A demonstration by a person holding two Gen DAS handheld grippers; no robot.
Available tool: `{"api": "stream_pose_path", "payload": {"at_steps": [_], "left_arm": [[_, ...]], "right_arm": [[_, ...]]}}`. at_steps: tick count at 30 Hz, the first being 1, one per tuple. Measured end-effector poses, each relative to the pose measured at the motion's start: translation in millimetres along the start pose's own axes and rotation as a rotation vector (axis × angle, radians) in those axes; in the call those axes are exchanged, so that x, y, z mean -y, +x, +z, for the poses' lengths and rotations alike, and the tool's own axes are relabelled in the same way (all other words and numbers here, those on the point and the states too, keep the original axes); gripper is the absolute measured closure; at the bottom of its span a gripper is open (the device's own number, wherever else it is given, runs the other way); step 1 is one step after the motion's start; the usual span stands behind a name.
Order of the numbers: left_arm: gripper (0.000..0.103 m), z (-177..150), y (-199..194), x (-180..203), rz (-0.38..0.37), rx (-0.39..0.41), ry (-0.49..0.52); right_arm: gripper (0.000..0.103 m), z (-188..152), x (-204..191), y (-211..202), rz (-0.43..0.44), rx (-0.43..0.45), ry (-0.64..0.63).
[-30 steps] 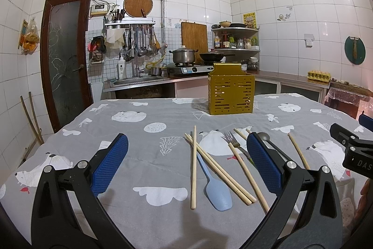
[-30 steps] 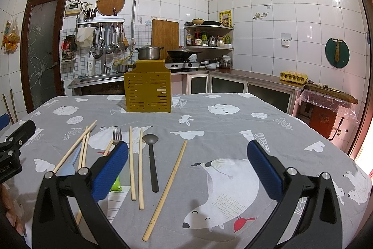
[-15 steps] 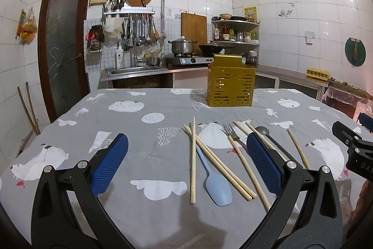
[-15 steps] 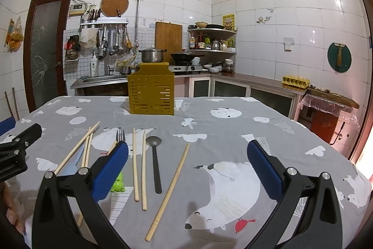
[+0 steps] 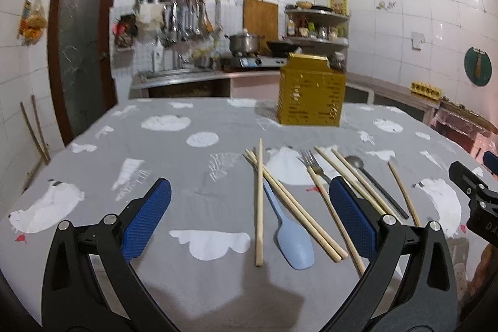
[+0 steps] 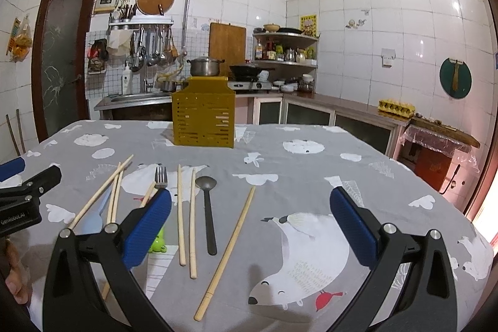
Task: Organize utensils
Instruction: 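Lower the right tool toward a bamboo chopstick while the left tool approaches another chopstick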
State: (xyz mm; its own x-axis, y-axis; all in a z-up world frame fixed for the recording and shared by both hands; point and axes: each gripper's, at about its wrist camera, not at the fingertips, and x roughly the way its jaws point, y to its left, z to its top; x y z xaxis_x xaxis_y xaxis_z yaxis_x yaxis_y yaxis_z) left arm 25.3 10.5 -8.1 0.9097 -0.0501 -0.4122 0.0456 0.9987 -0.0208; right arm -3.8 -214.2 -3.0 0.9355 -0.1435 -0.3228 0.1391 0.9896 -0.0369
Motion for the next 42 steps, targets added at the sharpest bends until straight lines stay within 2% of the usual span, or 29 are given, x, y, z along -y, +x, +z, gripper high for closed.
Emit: {"api": "stream_pose_path", "payload": {"at_steps": [3, 7, 17, 23, 26, 31, 40, 42], "left_arm": [[0.005, 1.4, 9.6, 0.9, -0.005, -0.05, 0.005], [0.005, 4.9, 16.2, 3.4, -0.009, -0.077, 0.027], [0.005, 40.1, 51.4, -4.7, 0.0, -0.15, 0.028], [0.005, 52.2, 88.5, -5.5, -0.025, -0.232, 0.023], [0.005, 59.2, 103.8, -8.9, -0.01, -0.26, 0.002], [0.005, 72.0, 126.1, -14.8, -0.035, -0.288, -0.032], [0.005, 74.7, 162.6, 0.8, -0.021, -0.343, 0.049], [0.005, 74.4, 167.2, 2.4, -0.023, -0.35, 0.054]], "right_arm": [[0.004, 0.9, 1.4, 6.9, 0.001, -0.032, 0.006], [0.004, 3.4, -0.1, 14.1, 0.016, -0.055, 0.006], [0.004, 28.0, -8.2, 48.0, 0.026, -0.115, 0.006], [0.005, 37.6, -12.7, 88.6, -0.006, -0.212, -0.014], [0.009, 39.2, -9.6, 112.5, -0.019, -0.28, -0.004], [0.009, 40.7, -2.1, 137.6, -0.039, -0.329, 0.021], [0.01, 30.4, 7.3, 164.1, -0.077, -0.407, 0.028], [0.012, 29.7, 7.4, 167.1, -0.087, -0.414, 0.022]]}}
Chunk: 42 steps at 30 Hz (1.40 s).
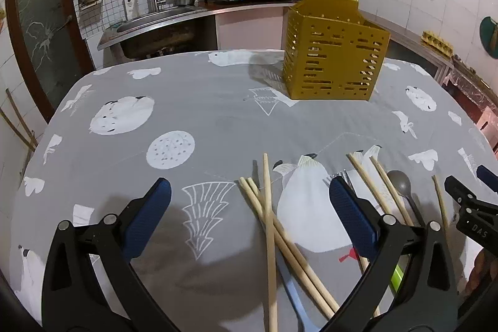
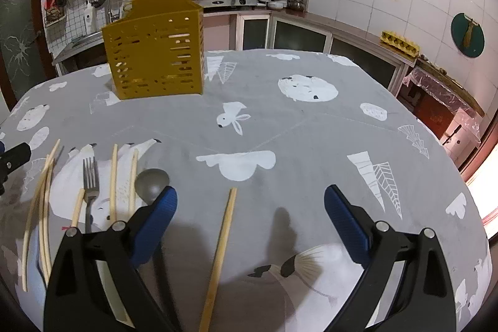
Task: Organize utensils
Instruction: 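Lower the right tool toward a bamboo chopstick while the left tool approaches another chopstick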
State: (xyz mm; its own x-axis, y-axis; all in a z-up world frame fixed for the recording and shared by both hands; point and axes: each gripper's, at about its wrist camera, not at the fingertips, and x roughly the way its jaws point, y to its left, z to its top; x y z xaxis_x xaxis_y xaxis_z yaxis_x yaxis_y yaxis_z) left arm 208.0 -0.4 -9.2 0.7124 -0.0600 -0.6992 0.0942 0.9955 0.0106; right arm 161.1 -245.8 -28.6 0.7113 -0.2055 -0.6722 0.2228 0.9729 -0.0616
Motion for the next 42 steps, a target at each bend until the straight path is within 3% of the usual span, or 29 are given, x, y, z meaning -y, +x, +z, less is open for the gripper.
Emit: {"api": "stream_pose_path", "payload": {"at_steps": [9, 11, 16, 23, 42], "left_arm": [[0.01, 2.5, 12.8, 11.5, -0.018, -0.023, 0.051], [0.013, 3.8, 16.9, 9.7, -0.022, -0.033, 0.042], [0.026, 4.0, 30.1, 1.0, -0.035, -0.078, 0.017], [0.032, 6.2, 43.8, 1.2, -0.022, -0.106, 0.03], [0.076, 18.5, 74.4, 4.5, -0.084, -0.24, 0.044]], "right_arm": [[0.045, 0.8, -4.3, 28.2, 0.031, -0.112, 0.024], [0.059, 0.8, -6.1, 34.1, 0.028, -0.141, 0.026], [0.072, 0.1, -4.7, 41.6, 0.043, -0.173, 0.05], [0.076, 0.8, -3.7, 43.4, 0.053, -0.176, 0.057], [0.076, 4.5, -3.7, 48.2, 0.056, -0.187, 0.059]]}}
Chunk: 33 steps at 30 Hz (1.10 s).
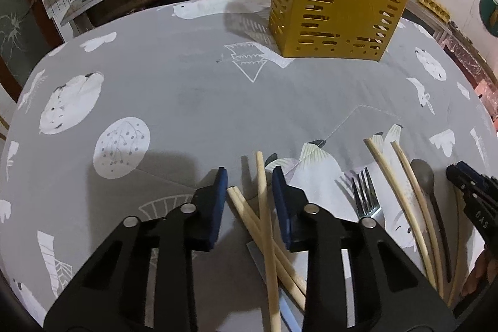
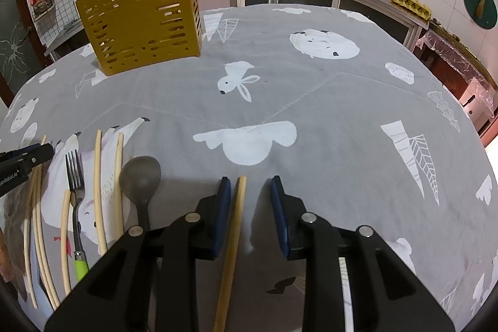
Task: Organize utensils
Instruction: 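Lower the right tool toward a bamboo chopstick while the left tool approaches another chopstick, then close the right gripper on a bamboo chopstick while the left gripper closes on another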
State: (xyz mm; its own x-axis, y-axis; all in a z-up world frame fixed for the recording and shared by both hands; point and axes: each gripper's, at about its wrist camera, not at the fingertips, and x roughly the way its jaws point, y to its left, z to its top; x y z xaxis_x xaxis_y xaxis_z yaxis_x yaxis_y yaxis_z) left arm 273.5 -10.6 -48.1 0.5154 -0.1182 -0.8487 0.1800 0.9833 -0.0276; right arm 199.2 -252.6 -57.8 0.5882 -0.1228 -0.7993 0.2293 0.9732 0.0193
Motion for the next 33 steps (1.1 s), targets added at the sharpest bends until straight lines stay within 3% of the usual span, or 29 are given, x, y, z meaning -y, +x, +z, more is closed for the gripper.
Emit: {"api": "stream_pose_path", "payload": {"at_steps": [3, 11, 19, 25, 26, 28, 30, 33], "left_arm": [[0.08, 0.6, 1.5, -2.7, -0.004, -0.005, -0.008], [0.095, 9.0, -5.1, -6.6, -0.022, 0.013, -0.014], [0.101, 12.0, -28.9, -6.8, -0.044, 0.071, -0.019], [0.101, 9.3, -30.8, -8.7, -0.003, 0.071, -0.022], [0.099, 9.3, -30.4, -9.5, 0.004, 0.075, -0.027], [0.084, 8.0, -29.2, -9.7, 0.025, 0.082, -0.025], [0.054, 4.4, -27.9, -7.1, 0.043, 0.099, -0.014], [0.052, 1.9, -23.7, -3.2, 0.063, 0.096, 0.007]], "right_arm": [[0.077, 0.6, -0.2, 0.1, 0.0, -0.001, -0.005], [0.096, 4.5, -2.1, 1.6, 0.02, -0.001, -0.006], [0.096, 5.1, -0.2, -4.8, 0.054, 0.021, 0.001], [0.096, 8.2, -2.6, -10.6, 0.078, 0.031, -0.01], [0.096, 8.2, -2.6, -11.0, 0.074, 0.034, -0.012], [0.096, 6.7, -3.8, -10.0, 0.066, 0.031, -0.019], [0.096, 3.7, -4.1, -7.9, 0.068, 0.023, -0.023], [0.096, 0.6, -2.4, -3.1, 0.068, 0.011, -0.017]]}}
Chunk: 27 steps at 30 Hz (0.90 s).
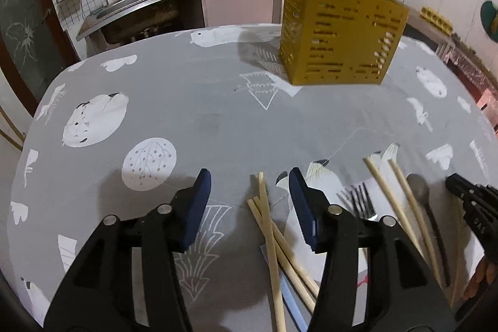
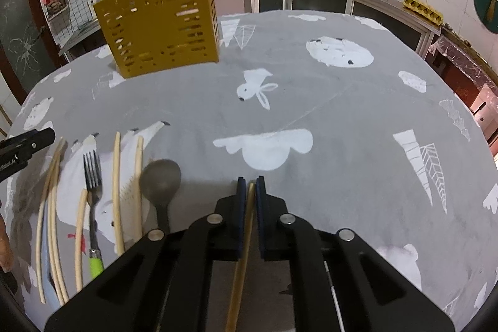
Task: Organize utensils
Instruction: 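Close the right gripper on a bamboo chopstick while the left gripper closes on another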
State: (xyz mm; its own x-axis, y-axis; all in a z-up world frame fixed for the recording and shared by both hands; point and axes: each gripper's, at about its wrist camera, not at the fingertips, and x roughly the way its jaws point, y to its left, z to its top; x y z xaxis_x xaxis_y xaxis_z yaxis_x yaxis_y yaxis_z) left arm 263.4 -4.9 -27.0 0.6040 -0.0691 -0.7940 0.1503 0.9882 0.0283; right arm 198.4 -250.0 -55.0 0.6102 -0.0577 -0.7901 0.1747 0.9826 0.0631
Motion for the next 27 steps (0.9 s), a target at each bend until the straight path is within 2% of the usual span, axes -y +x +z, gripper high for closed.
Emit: {"api": "stream_pose_path", "payload": {"at_steps": [3, 8, 10, 16, 27], "left_arm": [[0.053, 0.4, 6.4, -0.7, -0.011, -0.024, -0.008], [0.07, 5.0, 23.5, -1.5, -0.02, -0.089, -0.012], [0.08, 6.0, 29.2, -0.5, -0.026, -0.111, -0.011], [0.097, 7.9, 33.1, 1.4, -0.037, -0.115, -0.014], [0.099, 12.6, 7.2, -3.7, -0.038, -0.025, -0.042]], "right_arm": [[0.096, -0.4, 1.1, 1.4, 0.004, 0.0, 0.006], [0.096, -1.4, -0.1, 2.2, -0.003, 0.003, -0.001], [0.096, -1.8, 0.1, 2.3, -0.001, 0.005, 0.0], [0.096, -1.8, -1.4, 2.8, -0.01, 0.009, -0.01], [0.097, 7.8, -2.4, -10.6, 0.014, 0.066, 0.003]]}}
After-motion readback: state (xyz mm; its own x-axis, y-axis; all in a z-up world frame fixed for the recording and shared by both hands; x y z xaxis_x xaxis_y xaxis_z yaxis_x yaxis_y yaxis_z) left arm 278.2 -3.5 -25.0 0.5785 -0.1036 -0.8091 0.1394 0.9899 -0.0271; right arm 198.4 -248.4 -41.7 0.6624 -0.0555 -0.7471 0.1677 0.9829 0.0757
